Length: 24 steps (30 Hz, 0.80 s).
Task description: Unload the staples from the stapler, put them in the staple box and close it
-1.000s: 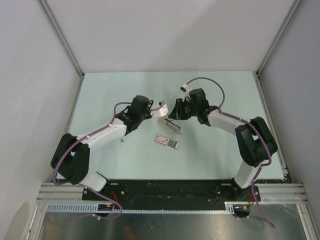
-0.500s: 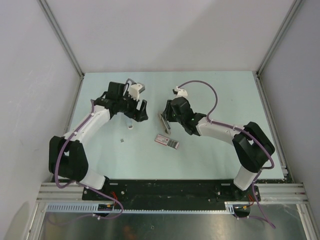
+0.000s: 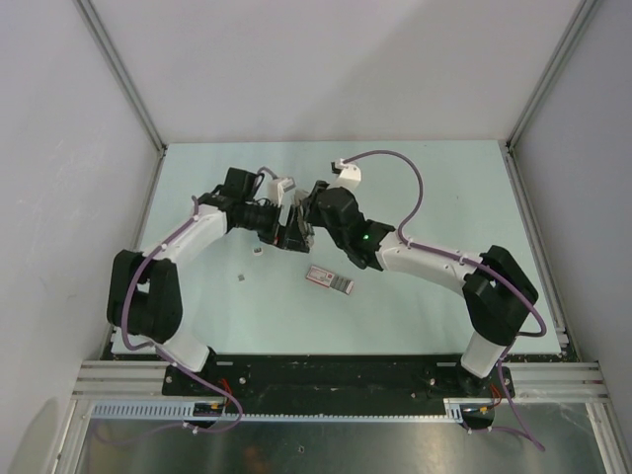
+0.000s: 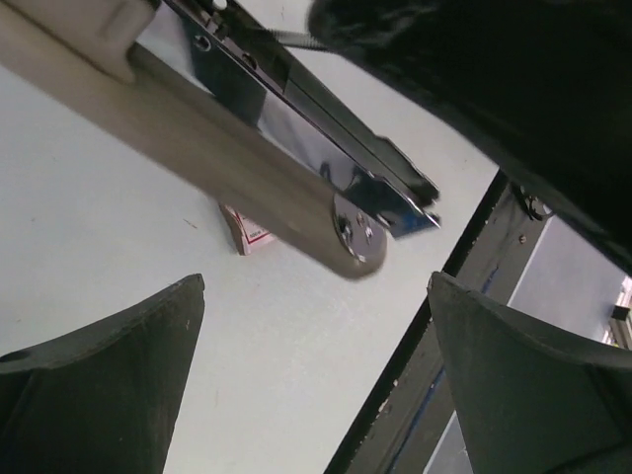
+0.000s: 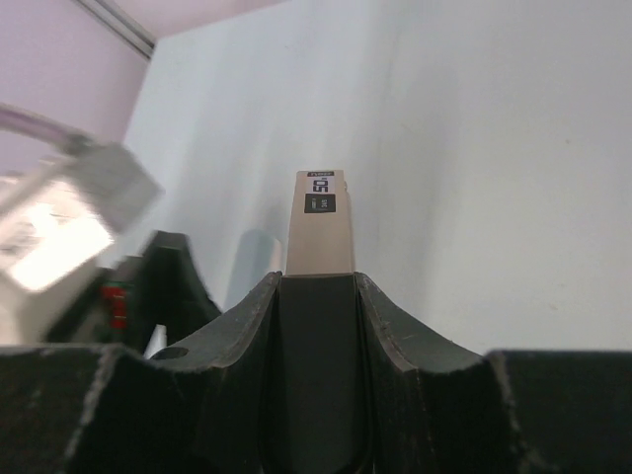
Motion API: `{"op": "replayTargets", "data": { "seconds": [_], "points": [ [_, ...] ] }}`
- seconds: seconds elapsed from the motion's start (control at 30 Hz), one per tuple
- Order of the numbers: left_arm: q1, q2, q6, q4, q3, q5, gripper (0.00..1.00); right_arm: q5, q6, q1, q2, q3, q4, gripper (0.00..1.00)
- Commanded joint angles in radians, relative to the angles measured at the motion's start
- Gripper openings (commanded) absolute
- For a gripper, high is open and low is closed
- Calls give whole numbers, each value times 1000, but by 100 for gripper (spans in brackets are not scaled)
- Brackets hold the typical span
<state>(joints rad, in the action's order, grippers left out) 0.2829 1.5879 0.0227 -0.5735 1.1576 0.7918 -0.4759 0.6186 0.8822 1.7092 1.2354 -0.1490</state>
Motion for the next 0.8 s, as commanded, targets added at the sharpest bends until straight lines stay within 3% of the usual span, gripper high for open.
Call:
{"op": "replayTargets", "data": {
  "seconds": [0.0,0.33,0.6,0.77],
  "points": [
    [0,23,17,3,7,88,99,-55,55,16,-44,94,-124,0],
    [-1,42,21,43,21,127,88,-32,106,28,-36,96,-118,0],
    [-11,49,21,55,27,149,47,-25,131,29,-42,96,-88,0],
    [-33,40,34,60,33,137,28,-15,149,30,-47,96,-55,0]
  ]
}}
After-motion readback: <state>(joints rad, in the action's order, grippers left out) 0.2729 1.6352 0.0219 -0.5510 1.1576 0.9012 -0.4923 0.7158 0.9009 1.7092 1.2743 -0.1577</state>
